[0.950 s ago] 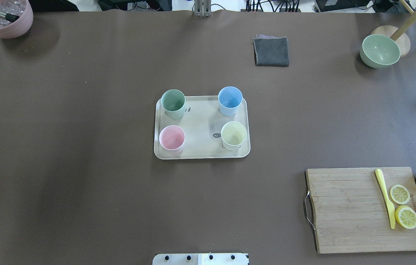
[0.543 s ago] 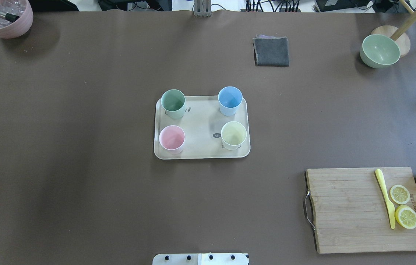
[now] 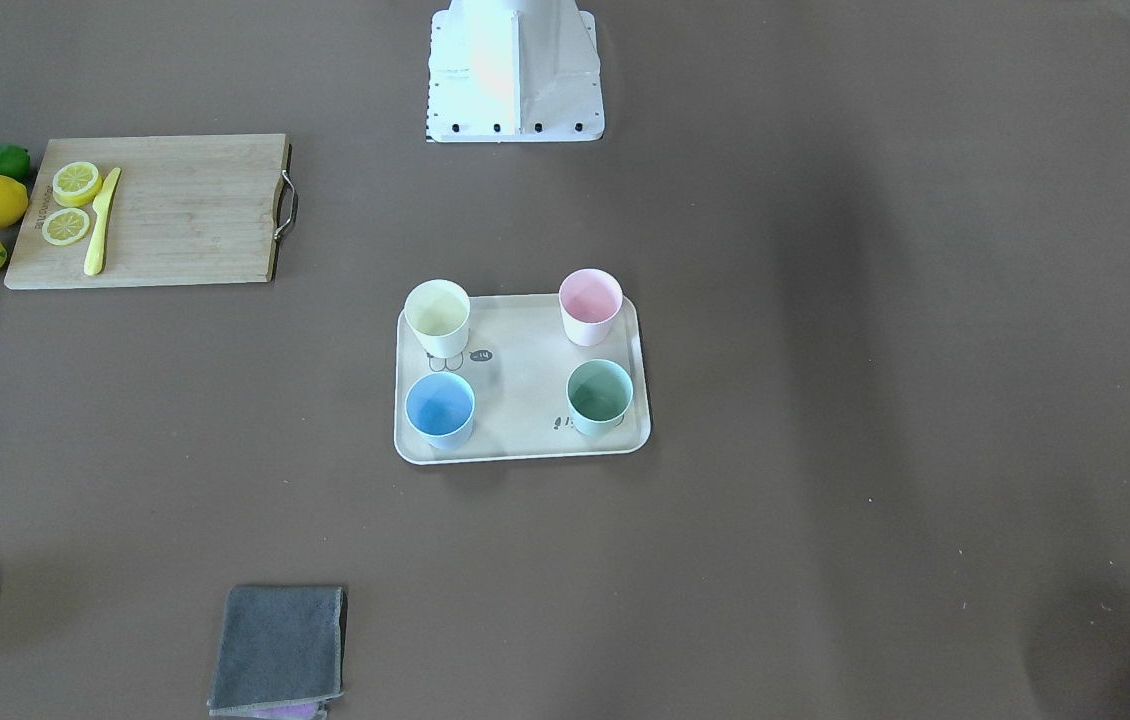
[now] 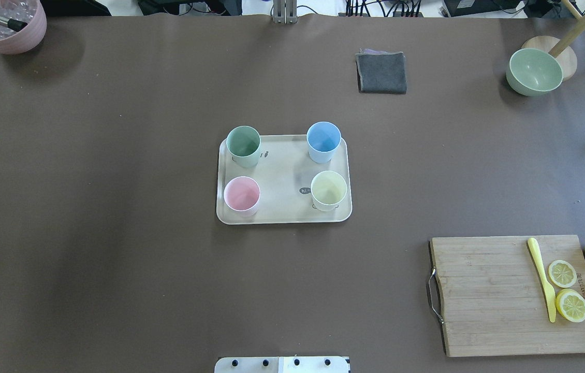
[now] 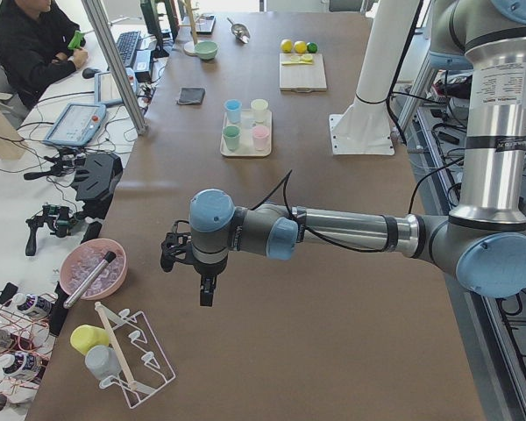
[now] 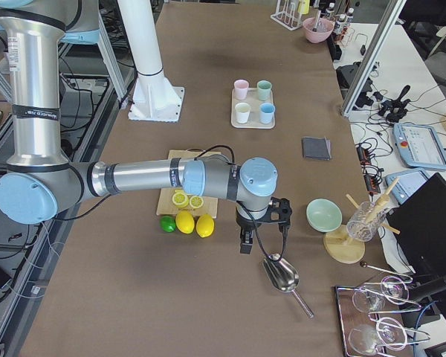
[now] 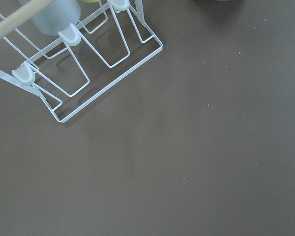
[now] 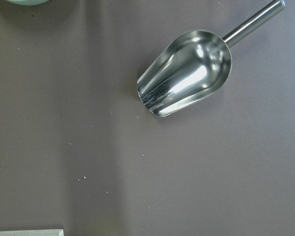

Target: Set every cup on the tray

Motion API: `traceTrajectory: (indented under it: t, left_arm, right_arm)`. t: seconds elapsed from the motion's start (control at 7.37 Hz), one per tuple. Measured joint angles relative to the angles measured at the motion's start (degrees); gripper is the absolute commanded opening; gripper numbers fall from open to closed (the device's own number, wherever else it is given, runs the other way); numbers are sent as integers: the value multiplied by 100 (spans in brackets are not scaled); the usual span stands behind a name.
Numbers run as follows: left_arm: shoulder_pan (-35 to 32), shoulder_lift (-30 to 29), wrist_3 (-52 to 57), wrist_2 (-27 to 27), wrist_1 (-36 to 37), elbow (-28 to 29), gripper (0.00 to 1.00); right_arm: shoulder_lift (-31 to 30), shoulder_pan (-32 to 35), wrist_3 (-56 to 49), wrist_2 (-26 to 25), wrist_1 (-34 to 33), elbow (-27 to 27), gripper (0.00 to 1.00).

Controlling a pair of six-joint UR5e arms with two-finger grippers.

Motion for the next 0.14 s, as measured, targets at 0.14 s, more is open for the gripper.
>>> traceTrajectory:
  t: [0.14]
  left_arm:
    - [-2,2,0,-2,0,-2,98]
  right_arm:
    - [0,0,-11,-4,0,-8,100]
